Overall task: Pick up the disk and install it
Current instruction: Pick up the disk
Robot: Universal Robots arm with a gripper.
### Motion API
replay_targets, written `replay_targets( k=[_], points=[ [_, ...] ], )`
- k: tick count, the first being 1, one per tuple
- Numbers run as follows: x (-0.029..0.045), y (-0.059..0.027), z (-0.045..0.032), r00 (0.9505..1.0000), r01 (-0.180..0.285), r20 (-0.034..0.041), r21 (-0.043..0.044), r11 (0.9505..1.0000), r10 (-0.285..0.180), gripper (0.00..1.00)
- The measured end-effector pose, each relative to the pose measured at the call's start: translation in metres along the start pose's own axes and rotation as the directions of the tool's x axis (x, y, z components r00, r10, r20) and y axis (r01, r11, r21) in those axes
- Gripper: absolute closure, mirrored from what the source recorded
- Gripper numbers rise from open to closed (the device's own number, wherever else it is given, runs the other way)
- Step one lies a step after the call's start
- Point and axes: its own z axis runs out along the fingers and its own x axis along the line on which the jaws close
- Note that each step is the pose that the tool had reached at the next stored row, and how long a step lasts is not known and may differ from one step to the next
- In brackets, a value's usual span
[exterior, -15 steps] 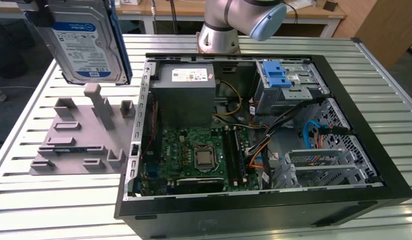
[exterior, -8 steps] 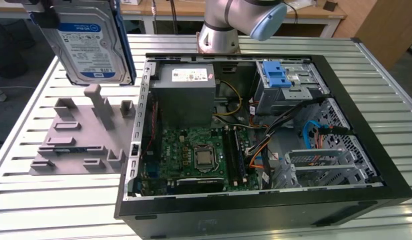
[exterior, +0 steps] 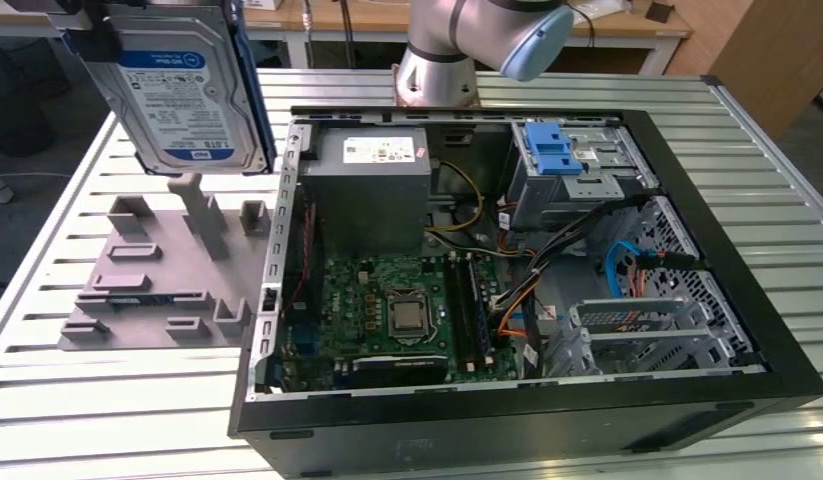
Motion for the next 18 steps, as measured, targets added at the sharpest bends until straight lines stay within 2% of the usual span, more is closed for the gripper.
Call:
replay_targets(
  k=[3, 18],
  points=[
    [0.0008, -0.0037, 0.0001, 1.0000, 0.000, 0.0001, 0.0007, 1.0000, 0.000, 0.64],
    [0.0017, -0.0362, 0.0002, 1.0000, 0.000, -0.0001, 0.0006, 1.0000, 0.000, 0.64]
  ],
)
